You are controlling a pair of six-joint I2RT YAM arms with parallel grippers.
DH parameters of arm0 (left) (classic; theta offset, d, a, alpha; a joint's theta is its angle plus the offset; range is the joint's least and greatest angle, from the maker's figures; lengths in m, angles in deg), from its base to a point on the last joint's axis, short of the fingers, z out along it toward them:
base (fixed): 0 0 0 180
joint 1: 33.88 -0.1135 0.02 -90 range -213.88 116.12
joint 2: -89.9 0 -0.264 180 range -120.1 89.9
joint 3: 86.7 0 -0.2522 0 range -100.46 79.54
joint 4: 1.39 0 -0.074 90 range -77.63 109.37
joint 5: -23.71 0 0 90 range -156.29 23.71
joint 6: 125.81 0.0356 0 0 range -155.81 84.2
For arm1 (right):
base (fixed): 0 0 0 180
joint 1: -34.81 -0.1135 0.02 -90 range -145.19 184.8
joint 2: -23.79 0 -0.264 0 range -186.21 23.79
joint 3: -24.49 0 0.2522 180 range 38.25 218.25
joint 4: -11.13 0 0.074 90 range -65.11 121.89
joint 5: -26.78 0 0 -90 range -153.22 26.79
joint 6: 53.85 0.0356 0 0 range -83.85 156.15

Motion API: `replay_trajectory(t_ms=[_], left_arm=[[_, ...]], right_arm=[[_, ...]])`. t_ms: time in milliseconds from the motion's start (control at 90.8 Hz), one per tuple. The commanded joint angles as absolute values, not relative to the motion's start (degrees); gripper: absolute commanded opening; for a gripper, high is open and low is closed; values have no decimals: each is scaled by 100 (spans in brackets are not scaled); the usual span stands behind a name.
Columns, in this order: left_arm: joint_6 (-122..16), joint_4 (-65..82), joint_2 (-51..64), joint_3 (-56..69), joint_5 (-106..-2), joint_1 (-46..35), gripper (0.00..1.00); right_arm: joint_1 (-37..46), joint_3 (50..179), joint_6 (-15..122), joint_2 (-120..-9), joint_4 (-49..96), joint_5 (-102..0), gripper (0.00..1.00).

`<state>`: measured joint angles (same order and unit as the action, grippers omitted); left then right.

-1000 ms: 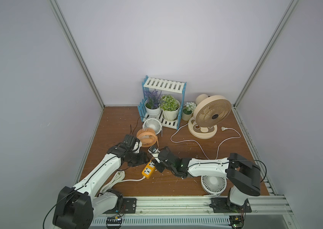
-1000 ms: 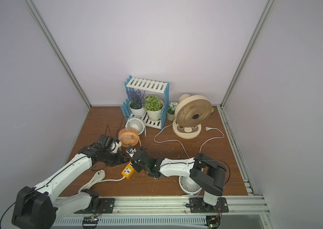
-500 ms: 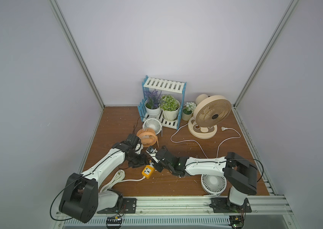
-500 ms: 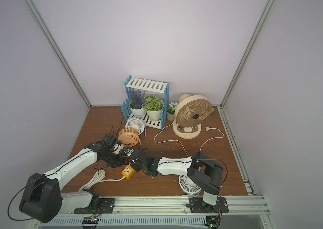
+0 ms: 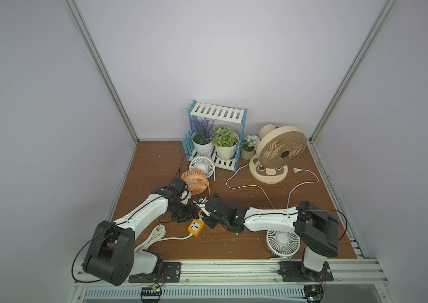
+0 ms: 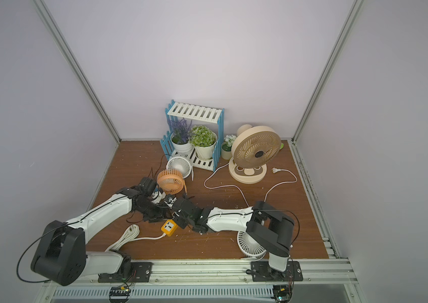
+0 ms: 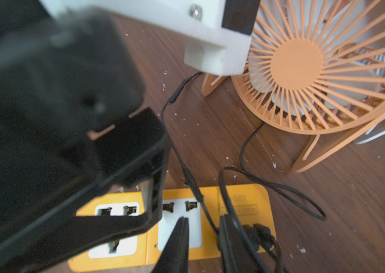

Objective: Unplug the desk fan from the power strip
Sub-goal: Remove the plug from the socket.

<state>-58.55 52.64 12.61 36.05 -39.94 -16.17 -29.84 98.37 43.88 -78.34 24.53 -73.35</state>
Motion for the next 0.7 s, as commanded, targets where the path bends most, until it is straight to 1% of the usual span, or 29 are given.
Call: replay_trajectory(t_ms=[0, 297, 561, 694], left_arm=[[-5722, 5253, 1142, 3620, -4000, -1674, 45], [-5687, 5249, 947, 3645, -4060, -1674, 43], [-5672, 5236, 870, 3673, -4079, -1672, 41], [-5661, 5236, 840, 3669, -4084, -1666, 41]], right_arm=[[-3013, 9971, 4457, -7884, 2572, -7332, 25], [-3014, 10014, 4463, -7913, 2595, -7332, 21], [-3012, 10027, 4446, -7921, 2627, -7319, 13], [-3015, 10069, 4451, -7935, 2698, -7459, 13]])
